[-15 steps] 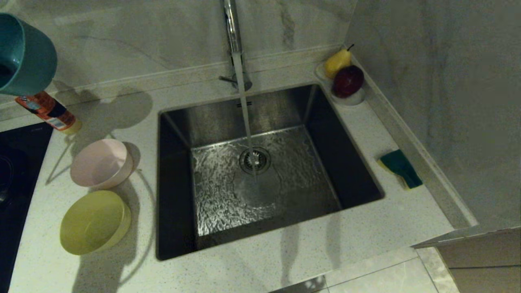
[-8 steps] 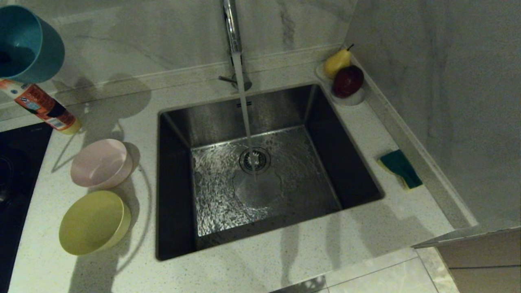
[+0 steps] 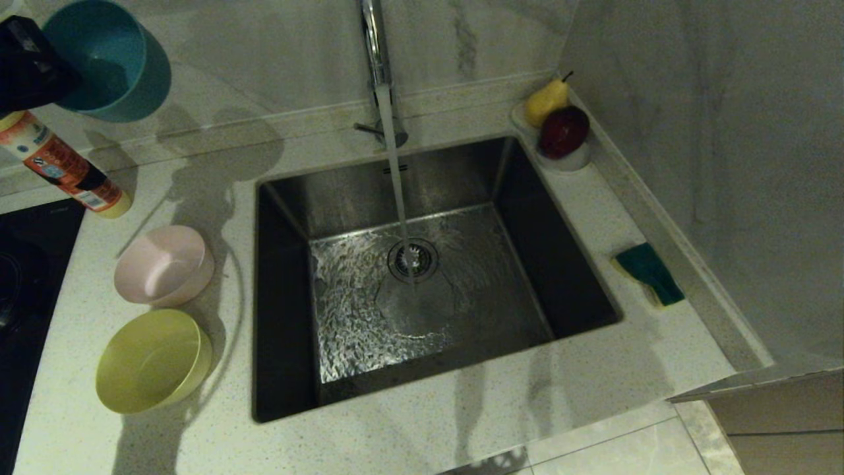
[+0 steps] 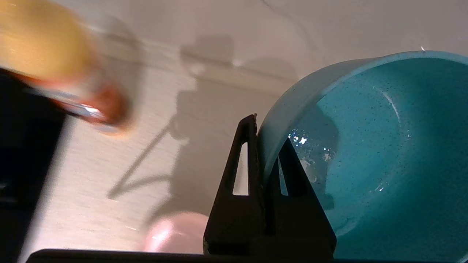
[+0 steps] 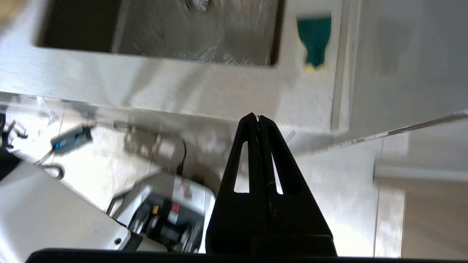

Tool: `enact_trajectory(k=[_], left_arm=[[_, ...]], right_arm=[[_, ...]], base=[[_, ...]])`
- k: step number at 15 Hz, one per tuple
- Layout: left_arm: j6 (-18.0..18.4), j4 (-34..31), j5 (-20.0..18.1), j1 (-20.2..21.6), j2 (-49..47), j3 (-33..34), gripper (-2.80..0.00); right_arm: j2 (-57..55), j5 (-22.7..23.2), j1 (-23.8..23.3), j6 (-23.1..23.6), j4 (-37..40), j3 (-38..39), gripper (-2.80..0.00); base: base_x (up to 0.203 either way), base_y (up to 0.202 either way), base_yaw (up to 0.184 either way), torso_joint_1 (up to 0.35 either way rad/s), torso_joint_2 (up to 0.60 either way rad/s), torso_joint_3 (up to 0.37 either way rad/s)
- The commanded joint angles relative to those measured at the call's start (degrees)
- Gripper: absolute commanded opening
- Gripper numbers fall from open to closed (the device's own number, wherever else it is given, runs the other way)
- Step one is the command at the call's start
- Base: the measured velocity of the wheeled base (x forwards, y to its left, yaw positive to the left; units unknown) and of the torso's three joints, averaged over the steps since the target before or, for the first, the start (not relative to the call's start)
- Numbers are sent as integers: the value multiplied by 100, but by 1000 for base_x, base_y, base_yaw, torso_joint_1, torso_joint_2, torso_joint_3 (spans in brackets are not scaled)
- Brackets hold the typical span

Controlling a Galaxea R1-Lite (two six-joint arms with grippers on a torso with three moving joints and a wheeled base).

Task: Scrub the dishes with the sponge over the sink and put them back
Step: Pick up a bowl and the sponge

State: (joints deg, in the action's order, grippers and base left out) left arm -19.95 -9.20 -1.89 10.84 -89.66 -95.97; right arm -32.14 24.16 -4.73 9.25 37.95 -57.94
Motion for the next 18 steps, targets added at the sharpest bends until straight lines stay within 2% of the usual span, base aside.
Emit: enact_trajectory(k=[1,5,8,10,11,13,14,15,18], left_arm=[[-5,-15,63,-580,27,212,-280],[81,47,800,-1299,240,915,-280],[104,9,962,-1641,645,1416,-280],[100,10,1014,-1664,796,1561,-280],[88,-2,1044,-1664,854,1583,-280],[87,42,1293,-1664,929,1827,-280],[91,69,1390,-1664,955,1994,-280],[90,83,1429,-1664,1007,2190,-280],[88,103,1473,-1664,1157,2655,-280]], right_arm=[[-960,-54,-72,48,2,12,-280],[-1793,-392,-67,45,-649,188,-280],[-2382,-848,204,40,-899,272,-280],[-2668,-1406,668,54,-1609,737,-280],[-2823,-1830,977,40,-2028,982,-280],[-3170,-2641,1548,-41,-2888,1464,-280],[-3306,-2851,1729,-139,-3202,1618,-280],[-3419,-2919,1823,-223,-3320,1660,0],[-3677,-2952,1832,-337,-3527,1663,0]], base=[[0,0,0,0,0,0],[0,0,0,0,0,0],[0,0,0,0,0,0],[0,0,0,0,0,0],[0,0,0,0,0,0],[0,0,0,0,0,0],[0,0,0,0,0,0],[0,0,0,0,0,0],[0,0,0,0,0,0]])
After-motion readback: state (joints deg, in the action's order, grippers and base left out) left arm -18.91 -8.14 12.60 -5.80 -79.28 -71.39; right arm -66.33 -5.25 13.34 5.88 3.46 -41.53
